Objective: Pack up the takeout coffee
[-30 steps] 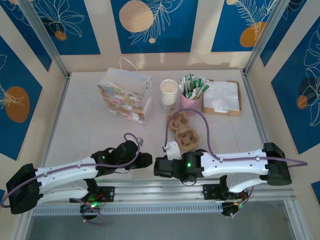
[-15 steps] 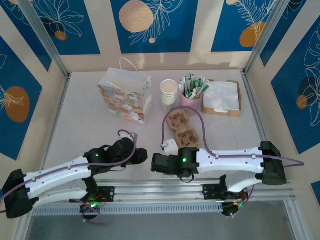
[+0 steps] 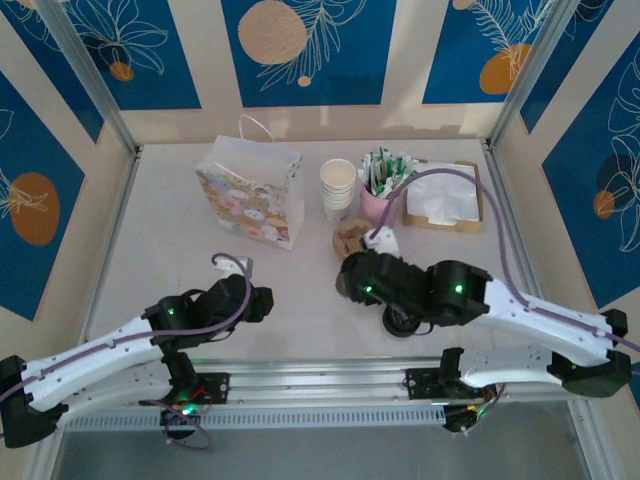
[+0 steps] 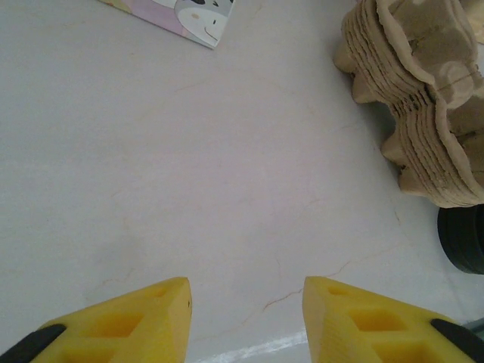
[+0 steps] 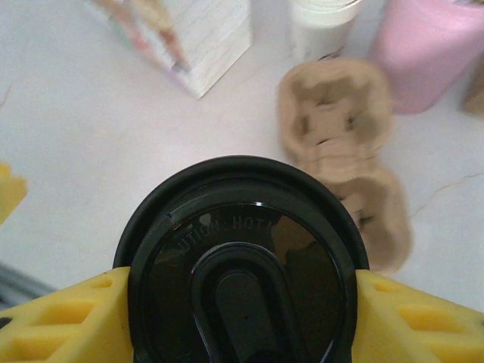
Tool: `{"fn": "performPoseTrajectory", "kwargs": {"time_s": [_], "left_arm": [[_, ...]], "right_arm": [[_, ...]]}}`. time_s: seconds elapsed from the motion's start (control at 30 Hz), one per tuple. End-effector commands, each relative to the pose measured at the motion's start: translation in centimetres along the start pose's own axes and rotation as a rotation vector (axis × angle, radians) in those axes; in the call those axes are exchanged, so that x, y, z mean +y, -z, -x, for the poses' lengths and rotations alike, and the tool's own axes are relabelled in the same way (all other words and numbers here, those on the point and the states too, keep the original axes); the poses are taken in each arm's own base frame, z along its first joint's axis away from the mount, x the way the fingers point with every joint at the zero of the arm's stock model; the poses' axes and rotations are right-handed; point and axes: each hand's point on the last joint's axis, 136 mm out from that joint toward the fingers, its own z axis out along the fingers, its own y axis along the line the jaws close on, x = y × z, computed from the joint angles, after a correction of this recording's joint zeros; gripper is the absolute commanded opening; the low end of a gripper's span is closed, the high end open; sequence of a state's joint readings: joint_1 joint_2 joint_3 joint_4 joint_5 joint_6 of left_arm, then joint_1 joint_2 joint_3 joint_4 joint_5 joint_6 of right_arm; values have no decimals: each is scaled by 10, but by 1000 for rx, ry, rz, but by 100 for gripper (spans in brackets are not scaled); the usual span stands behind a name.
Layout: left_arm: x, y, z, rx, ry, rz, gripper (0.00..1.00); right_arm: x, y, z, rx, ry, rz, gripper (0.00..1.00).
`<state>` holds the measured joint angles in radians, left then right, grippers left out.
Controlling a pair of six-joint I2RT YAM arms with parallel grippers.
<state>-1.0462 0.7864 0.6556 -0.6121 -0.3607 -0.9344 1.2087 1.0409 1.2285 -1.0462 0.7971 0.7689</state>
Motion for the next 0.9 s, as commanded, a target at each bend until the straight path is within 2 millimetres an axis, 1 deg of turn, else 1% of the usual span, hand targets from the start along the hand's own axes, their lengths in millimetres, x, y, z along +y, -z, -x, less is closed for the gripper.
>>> {"fn": "performPoseTrajectory", "kwargs": {"time_s": [0.0, 0.13, 0.2, 0.27, 0.37, 0.57, 0.67, 0.87], "left_arm": [[0, 3, 5, -16, -31, 16, 43], [-1, 2, 4, -7, -40, 26, 44], [0, 2, 3, 1, -43, 33, 44], [1, 1, 1, 8, -47, 39, 45], [2, -1, 0, 11, -44, 42, 45], [5, -3, -3, 18, -40, 53, 45], [5, -3, -3, 23, -40, 54, 45], [6, -3, -4, 23, -30, 60, 46]], "right_arm": [[-39, 4, 20, -65, 20, -124, 44], [-75, -2, 33, -116, -28, -232, 44], [-92, -6, 35, -121, -61, -281, 44], [-112, -13, 32, -110, -97, -334, 44], [-131, -31, 22, -72, -161, -350, 43], [-161, -66, -11, 24, -286, -361, 44], [-172, -80, -24, 64, -317, -366, 44], [-184, -102, -41, 118, -337, -380, 45]]}}
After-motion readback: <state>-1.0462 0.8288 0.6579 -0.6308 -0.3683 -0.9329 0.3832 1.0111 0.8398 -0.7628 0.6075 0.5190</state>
